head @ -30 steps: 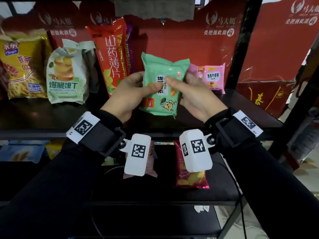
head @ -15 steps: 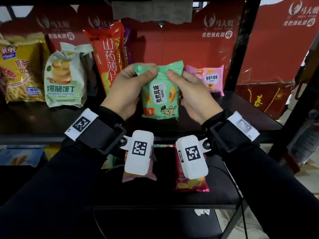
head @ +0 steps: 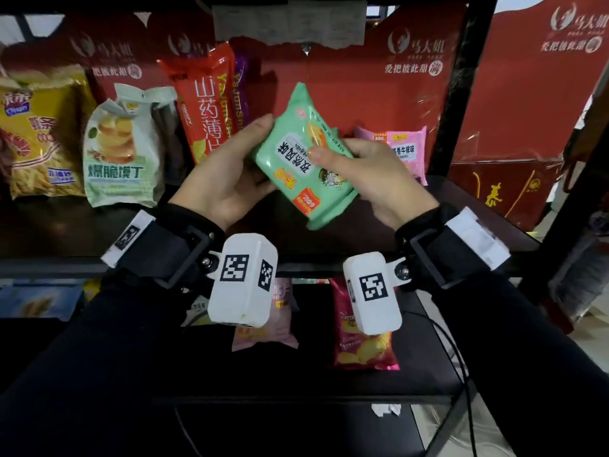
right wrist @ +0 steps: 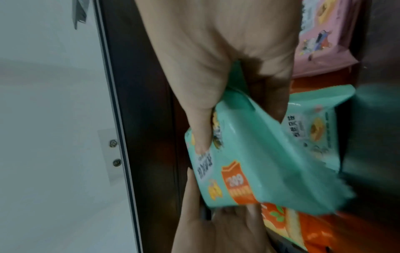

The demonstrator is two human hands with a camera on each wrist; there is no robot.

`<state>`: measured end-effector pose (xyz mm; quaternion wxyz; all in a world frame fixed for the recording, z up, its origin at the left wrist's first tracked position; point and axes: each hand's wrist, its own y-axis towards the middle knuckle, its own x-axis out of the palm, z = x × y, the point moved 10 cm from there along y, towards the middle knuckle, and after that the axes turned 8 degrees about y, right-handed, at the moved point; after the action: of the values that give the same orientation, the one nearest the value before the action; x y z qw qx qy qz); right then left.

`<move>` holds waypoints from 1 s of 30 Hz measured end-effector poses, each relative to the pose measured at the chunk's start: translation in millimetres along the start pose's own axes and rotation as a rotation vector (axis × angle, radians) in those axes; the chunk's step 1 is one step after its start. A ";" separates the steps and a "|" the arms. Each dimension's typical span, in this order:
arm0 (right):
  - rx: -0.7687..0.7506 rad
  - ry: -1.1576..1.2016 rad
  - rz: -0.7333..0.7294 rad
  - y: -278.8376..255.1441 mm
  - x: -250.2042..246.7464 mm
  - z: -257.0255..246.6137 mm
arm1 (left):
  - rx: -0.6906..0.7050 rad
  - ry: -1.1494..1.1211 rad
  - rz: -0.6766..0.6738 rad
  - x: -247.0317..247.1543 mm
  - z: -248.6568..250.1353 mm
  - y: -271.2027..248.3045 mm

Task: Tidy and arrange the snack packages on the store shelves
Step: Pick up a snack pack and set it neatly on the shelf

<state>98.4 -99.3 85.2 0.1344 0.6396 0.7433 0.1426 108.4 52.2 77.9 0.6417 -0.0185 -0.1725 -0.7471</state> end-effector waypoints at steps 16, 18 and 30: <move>0.181 0.172 0.090 -9.5 -7.2 36.6 | 0.049 0.425 0.251 -43.8 -18.2 -1.8; 0.183 0.077 0.089 -10.3 -6.2 41.9 | 0.074 0.397 0.279 -46.9 -16.4 -5.8; -0.088 -0.668 0.059 -23.2 -8.5 38.2 | -0.074 1.014 0.724 -188.5 32.0 -71.9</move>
<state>93.1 -109.5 41.2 0.3941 0.6657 0.6325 -0.0392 65.9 249.1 44.2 0.8551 0.2591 0.1968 -0.4036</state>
